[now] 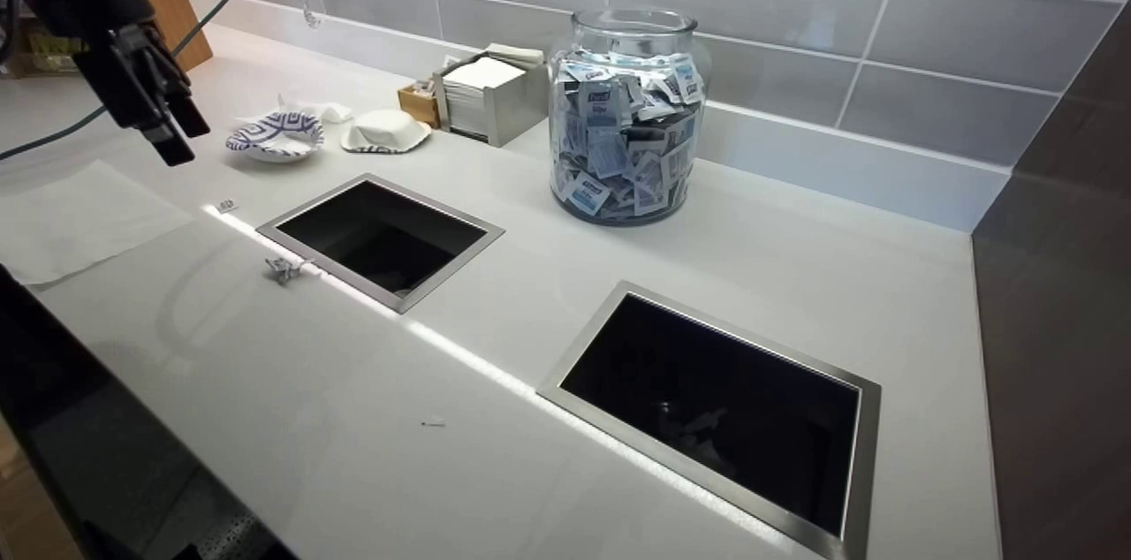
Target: Put the piece of paper in the left bin
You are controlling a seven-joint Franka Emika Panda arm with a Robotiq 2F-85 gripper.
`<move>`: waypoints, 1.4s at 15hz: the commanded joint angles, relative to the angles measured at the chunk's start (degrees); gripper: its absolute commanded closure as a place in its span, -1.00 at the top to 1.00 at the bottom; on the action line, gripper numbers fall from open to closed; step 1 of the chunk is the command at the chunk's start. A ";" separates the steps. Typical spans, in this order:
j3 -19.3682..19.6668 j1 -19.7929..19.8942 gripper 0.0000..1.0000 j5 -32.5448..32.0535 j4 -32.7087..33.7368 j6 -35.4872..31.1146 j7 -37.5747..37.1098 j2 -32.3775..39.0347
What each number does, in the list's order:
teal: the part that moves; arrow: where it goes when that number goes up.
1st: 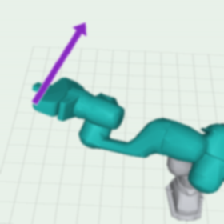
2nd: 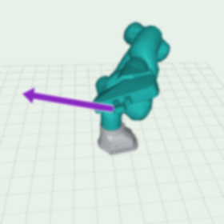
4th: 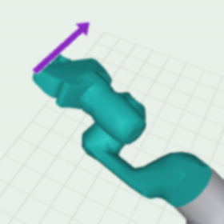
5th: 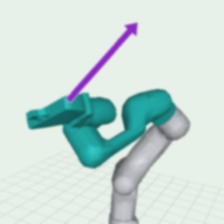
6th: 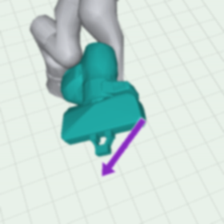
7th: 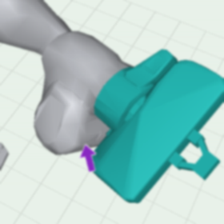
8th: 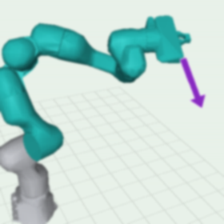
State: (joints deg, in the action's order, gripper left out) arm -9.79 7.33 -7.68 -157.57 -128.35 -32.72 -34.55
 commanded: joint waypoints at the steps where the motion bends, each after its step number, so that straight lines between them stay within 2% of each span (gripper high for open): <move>1: 2.00 2.93 1.00 0.02 0.04 -4.17 -0.52 6.06; 3: 2.92 3.79 1.00 0.03 0.00 -6.97 -0.24 8.84; 6: 5.04 2.32 1.00 2.40 -0.01 -12.26 3.48 13.42; 11: 6.65 0.77 1.00 7.12 -0.03 -13.89 6.08 19.40; 18: 6.46 1.00 1.00 5.14 0.09 -14.64 3.88 24.87; 21: 6.65 1.35 1.00 3.38 0.06 -17.67 3.14 26.08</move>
State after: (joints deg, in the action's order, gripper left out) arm -4.11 9.14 -2.09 -157.56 -142.48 -28.08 -10.36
